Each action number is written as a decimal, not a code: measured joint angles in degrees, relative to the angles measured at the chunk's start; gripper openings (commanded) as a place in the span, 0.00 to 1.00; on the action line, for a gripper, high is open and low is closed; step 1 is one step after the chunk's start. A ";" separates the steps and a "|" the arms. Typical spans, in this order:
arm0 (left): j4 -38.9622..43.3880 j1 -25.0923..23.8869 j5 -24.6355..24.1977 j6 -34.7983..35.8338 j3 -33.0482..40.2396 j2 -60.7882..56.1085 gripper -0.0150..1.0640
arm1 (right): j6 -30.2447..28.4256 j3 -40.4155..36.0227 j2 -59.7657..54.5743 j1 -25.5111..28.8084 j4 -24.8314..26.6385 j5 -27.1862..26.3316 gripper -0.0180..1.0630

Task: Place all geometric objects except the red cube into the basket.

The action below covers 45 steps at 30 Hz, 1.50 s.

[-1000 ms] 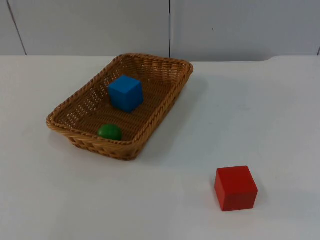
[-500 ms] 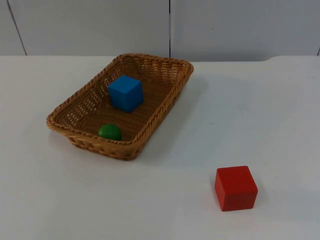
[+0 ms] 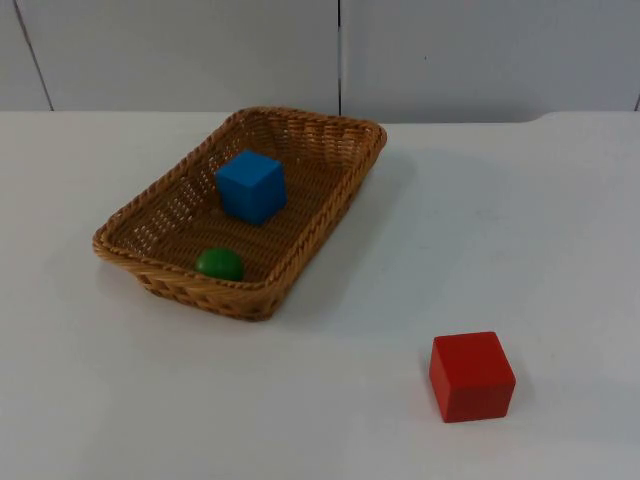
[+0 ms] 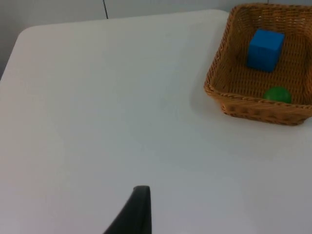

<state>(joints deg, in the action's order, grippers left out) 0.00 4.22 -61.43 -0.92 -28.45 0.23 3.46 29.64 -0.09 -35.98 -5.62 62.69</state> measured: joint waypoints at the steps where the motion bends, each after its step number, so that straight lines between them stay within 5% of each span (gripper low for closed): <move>1: 0.00 0.00 0.00 0.00 0.00 0.00 0.99 | 0.00 0.00 0.00 0.00 0.00 0.00 0.85; 16: 0.00 0.00 0.00 0.11 0.00 0.00 0.99 | -1.40 0.00 0.00 0.00 0.00 -0.22 0.85; 21: 0.00 0.00 0.00 0.11 0.00 0.00 0.99 | -1.66 0.00 0.00 0.00 0.00 -0.22 0.99; 36: 0.00 0.00 0.00 0.11 0.00 0.00 0.99 | -1.50 0.00 0.00 0.11 1.34 -0.22 0.99; 45: 0.00 0.00 0.00 0.11 0.00 0.00 0.99 | -1.50 0.00 0.00 14.10 1.56 -0.22 0.99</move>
<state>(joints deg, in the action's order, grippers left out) 0.00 4.22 -61.43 -0.81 -28.45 0.23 1.96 29.64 -0.09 -21.88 -4.06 62.47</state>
